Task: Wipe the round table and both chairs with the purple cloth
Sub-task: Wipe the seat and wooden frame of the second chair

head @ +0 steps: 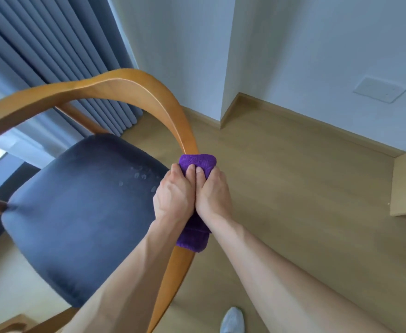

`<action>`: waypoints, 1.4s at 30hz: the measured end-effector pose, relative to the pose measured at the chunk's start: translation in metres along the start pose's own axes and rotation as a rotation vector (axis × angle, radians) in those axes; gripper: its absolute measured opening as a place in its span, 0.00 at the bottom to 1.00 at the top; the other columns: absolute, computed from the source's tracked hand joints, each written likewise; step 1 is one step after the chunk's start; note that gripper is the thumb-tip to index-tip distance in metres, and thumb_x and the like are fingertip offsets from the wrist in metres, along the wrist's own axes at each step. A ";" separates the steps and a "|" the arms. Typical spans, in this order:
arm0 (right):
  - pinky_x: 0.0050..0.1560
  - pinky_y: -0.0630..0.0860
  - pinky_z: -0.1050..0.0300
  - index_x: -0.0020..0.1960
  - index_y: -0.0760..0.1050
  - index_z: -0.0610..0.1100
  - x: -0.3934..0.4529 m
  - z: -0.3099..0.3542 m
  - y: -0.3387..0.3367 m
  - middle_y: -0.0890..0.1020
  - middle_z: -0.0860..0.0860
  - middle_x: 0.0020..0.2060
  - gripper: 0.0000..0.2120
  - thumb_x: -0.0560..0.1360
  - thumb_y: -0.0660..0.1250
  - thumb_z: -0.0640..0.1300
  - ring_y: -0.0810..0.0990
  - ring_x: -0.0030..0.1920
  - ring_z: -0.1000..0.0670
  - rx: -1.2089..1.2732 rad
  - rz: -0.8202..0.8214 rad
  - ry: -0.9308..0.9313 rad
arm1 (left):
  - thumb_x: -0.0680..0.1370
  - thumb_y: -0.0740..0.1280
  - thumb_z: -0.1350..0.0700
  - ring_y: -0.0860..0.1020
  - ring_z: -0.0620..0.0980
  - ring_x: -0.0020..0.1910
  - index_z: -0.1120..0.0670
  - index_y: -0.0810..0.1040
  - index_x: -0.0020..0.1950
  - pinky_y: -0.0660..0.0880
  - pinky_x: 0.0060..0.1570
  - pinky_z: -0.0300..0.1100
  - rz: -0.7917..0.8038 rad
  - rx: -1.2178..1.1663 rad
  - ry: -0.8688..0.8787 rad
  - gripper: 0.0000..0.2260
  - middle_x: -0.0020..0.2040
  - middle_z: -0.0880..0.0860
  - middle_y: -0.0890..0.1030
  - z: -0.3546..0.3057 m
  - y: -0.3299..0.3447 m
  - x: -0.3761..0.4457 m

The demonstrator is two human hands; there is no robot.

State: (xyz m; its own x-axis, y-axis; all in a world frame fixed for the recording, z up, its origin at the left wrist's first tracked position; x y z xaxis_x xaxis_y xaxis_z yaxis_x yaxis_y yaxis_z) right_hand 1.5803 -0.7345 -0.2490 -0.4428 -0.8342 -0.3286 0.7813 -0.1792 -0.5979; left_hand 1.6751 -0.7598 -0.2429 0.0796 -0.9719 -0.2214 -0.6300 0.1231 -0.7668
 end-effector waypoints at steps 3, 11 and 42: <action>0.52 0.74 0.48 0.57 0.71 0.41 0.025 0.013 -0.001 0.78 0.44 0.55 0.19 0.83 0.53 0.55 0.77 0.55 0.42 -0.018 0.033 -0.054 | 0.84 0.53 0.45 0.73 0.55 0.42 0.54 0.67 0.44 0.69 0.44 0.49 -0.024 -0.055 -0.060 0.16 0.41 0.51 0.74 -0.010 0.001 0.018; 0.52 0.73 0.54 0.54 0.75 0.45 0.075 0.033 0.005 0.81 0.49 0.49 0.10 0.82 0.58 0.49 0.79 0.52 0.48 0.143 0.085 -0.213 | 0.84 0.55 0.49 0.76 0.52 0.51 0.55 0.73 0.55 0.73 0.53 0.48 -0.144 -0.360 -0.075 0.12 0.49 0.51 0.78 -0.025 -0.001 0.051; 0.69 0.70 0.48 0.70 0.70 0.52 0.209 0.175 0.055 0.78 0.53 0.64 0.20 0.81 0.57 0.58 0.76 0.65 0.51 0.235 0.924 -0.224 | 0.81 0.52 0.38 0.79 0.36 0.55 0.37 0.78 0.59 0.73 0.61 0.44 -0.588 -0.891 -0.682 0.17 0.53 0.37 0.82 -0.056 -0.050 0.177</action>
State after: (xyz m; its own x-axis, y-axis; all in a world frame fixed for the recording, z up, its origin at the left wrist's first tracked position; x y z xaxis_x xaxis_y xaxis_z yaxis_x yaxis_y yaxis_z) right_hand 1.6073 -1.0103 -0.2223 0.4623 -0.7739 -0.4330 0.8570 0.5154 -0.0062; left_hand 1.6779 -0.9494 -0.2102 0.7368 -0.5010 -0.4539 -0.6433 -0.7260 -0.2430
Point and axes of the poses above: each hand's wrist, its own x-axis towards the middle knuckle, its own y-axis out of the palm, z = x × y, the point moved 4 cm from there along x, towards the middle knuckle
